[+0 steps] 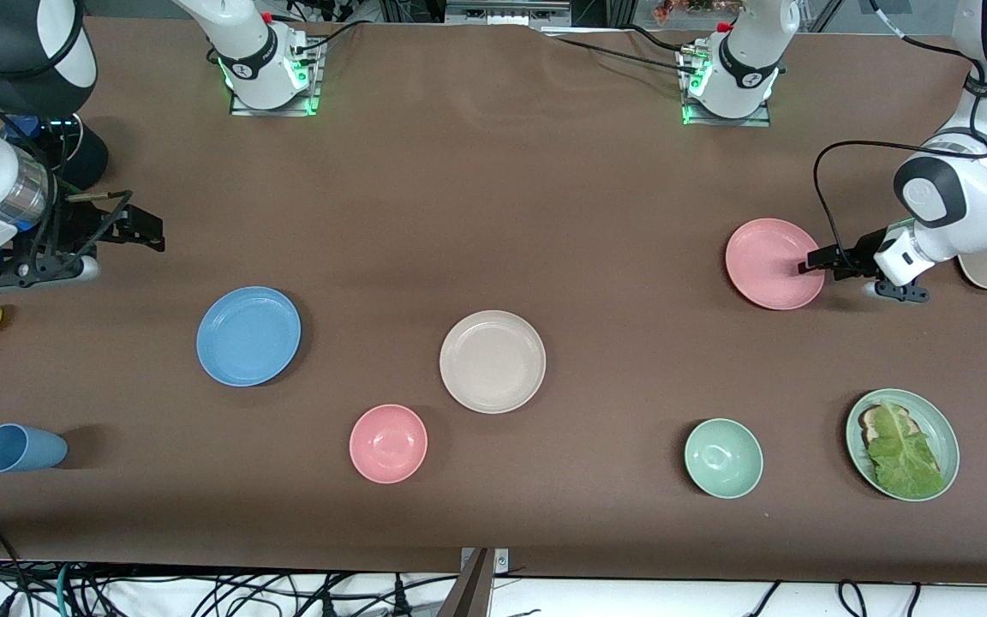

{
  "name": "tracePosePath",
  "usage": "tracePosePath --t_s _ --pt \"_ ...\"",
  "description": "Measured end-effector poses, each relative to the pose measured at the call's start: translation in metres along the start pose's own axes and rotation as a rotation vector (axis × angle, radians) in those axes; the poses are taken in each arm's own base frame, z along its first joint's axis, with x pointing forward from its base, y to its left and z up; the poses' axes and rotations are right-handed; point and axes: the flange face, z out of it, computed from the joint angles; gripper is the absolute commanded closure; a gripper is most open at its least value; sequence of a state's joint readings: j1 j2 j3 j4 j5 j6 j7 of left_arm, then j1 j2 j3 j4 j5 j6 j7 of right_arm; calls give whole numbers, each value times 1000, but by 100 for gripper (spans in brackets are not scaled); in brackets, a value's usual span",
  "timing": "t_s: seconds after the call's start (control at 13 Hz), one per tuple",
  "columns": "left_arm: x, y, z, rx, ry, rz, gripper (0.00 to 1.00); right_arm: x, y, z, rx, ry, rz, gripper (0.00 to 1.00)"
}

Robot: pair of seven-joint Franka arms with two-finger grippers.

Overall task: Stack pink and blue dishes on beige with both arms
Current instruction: 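Close the left gripper on the pink plate rim and lift it, then carry the pink plate onto the beige plate while the right gripper reaches the blue plate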

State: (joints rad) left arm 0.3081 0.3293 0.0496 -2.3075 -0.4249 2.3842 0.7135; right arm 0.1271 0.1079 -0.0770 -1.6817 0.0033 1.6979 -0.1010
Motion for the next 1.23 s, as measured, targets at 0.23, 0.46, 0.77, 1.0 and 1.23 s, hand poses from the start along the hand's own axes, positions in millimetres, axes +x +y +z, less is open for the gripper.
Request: tracePosePath --t_s 0.23,0.46,0.77,1.0,1.23 --pt "-1 -3 8 -4 -5 -9 94 0 0 0 0 1 -3 0" --pt "-2 -3 11 -4 -9 -11 100 1 0 3 0 -3 -3 0" --pt "-2 -3 11 -5 -10 -10 100 2 0 10 0 -6 -3 0" --pt "-2 -2 8 -11 -10 1 100 2 0 10 0 -5 -3 0" --pt "11 8 -17 -53 -22 23 100 2 0 11 0 -5 -3 0"
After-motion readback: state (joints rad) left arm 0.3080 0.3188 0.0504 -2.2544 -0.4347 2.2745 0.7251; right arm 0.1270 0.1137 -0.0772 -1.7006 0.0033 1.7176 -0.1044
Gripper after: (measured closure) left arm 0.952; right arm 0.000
